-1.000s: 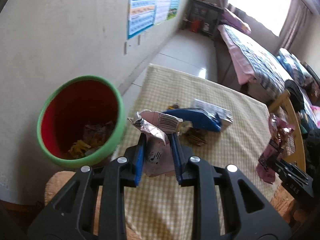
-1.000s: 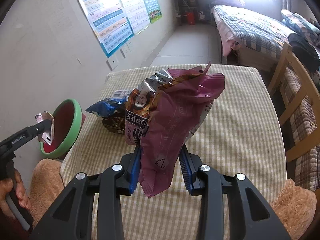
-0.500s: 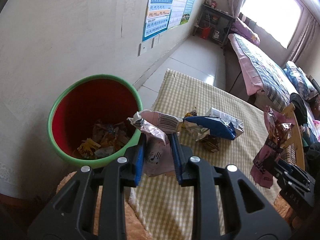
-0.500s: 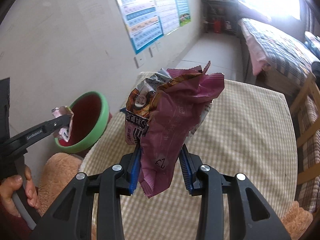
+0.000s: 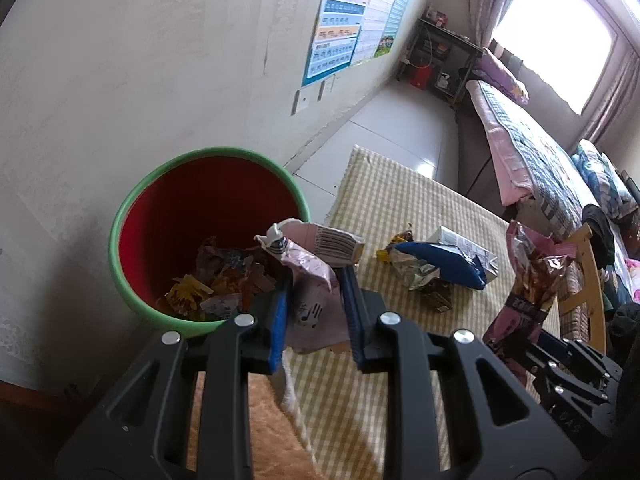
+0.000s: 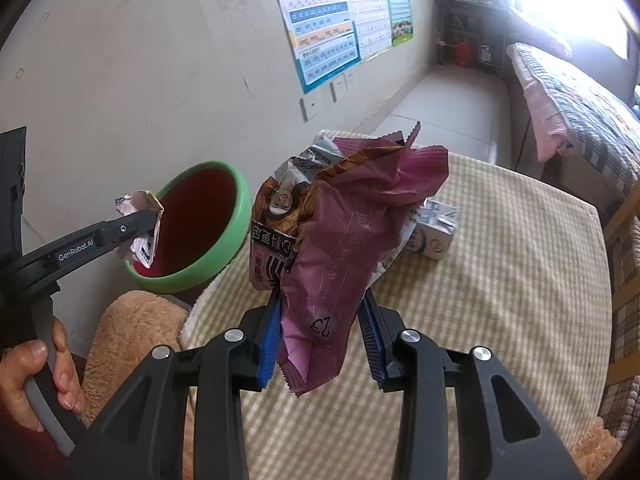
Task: Collect trash
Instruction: 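Carry the pink-white paper into the bucket and open the left gripper while the right drops the pink bag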
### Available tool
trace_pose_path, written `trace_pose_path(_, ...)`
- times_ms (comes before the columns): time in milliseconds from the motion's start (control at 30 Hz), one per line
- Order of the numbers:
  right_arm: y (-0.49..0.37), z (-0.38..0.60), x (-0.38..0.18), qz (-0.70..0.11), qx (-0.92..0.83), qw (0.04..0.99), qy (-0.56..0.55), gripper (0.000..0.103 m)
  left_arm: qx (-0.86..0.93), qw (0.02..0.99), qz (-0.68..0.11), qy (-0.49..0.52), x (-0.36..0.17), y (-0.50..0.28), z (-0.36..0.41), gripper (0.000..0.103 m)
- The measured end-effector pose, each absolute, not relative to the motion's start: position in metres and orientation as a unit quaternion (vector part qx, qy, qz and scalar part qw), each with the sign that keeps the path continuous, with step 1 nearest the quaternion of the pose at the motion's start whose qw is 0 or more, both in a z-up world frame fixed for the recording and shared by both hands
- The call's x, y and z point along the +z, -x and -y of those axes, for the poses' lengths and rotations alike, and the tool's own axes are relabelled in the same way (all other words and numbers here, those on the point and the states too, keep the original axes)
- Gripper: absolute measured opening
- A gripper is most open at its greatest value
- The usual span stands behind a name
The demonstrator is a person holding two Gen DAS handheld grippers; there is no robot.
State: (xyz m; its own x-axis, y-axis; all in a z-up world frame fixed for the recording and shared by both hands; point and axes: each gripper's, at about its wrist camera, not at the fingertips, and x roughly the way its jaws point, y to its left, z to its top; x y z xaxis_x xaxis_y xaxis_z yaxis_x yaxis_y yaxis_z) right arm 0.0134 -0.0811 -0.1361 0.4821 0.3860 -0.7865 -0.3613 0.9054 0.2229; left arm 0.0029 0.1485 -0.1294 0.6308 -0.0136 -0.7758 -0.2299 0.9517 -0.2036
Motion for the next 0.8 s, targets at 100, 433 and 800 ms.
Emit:
trace_pose_path(100, -0.018, 0.068, -0.133, -0.456, 0.227, 0.861, -0.008, 0.035, 0.071, 0.891, -0.422, 0.154, -0.129, -0.001, -0.162, 0.025)
trace_pose_path(433, -0.042, 0.005, -0.111, -0.437, 0.289, 0.851, 0.01, 0.036, 0.112, 0.888, -0.412, 0.171, -0.129, 0.006, -0.213, 0.025)
trace_pose_path(800, -0.078, -0.073, -0.116, -0.46, 0.359, 0.812, 0.019, 0.036, 0.138, 0.876, -0.421, 0.189, -0.142, 0.007, -0.257, 0.025)
